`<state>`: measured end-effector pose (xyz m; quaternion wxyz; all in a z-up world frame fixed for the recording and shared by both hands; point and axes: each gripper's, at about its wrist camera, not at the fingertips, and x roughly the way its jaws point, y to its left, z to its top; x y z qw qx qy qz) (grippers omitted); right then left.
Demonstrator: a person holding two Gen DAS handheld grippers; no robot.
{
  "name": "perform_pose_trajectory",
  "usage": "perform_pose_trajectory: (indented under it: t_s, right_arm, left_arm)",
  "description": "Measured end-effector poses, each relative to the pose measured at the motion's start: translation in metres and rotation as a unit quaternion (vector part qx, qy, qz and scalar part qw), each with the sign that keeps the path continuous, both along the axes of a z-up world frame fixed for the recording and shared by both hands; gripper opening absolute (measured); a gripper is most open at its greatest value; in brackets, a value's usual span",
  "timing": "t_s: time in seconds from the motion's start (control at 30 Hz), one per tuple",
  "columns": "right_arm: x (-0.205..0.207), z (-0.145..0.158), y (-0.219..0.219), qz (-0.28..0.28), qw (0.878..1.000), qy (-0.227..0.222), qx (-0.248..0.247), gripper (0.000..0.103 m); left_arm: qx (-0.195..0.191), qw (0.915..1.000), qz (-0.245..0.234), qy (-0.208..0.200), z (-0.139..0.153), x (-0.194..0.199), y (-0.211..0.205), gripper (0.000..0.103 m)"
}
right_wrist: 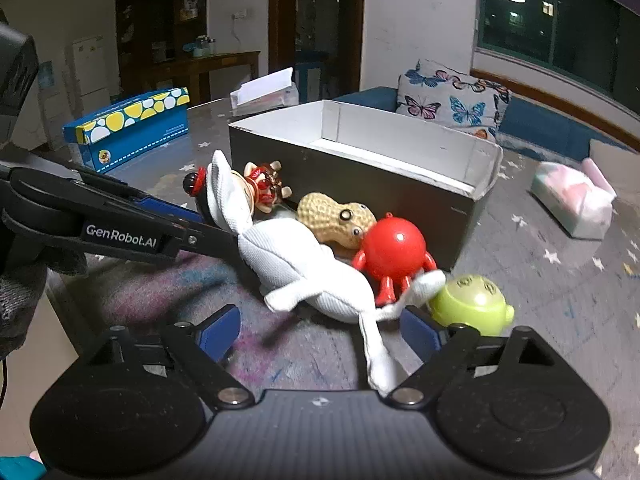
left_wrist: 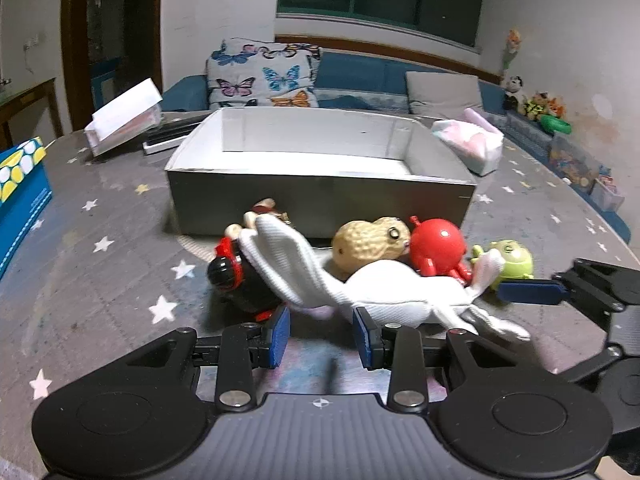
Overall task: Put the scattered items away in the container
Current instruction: 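Grasp the white plush rabbit with the left gripper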
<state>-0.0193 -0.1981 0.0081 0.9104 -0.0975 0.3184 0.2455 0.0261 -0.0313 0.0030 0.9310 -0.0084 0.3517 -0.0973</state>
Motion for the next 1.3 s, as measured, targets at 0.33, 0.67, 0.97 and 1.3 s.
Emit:
perform_pose_trajectory:
  t_s: [0.33,0.67,0.97,1.3]
  right_arm:
    - [0.016,0.0,0.01,0.029,1.0,-0.007,-0.007,0.079]
    - [0.035,-0.014,0.022,0.04,0.999,0.011,-0.027,0.076]
    - [0.016,-0.011,0.02,0.074,0.997,0.03,-0.019,0.063]
    - [0.026,-0.007,0.032,0.068,0.997,0.015,-0.017,0.056]
  left_arm:
    - [-0.033,0.9993,-0.005,0.013,0.002,0.008,0.004,0.037]
    - [-0.074,0.9965,-0.001,0.039,-0.003,0.019,0.008,0.037]
    - [-0.114,0.9923,0.003,0.049,-0.004,0.023,0.019,0.037]
    - [-0.159,0.9848,0.01,0.07,-0.005,0.034,0.027,0.037]
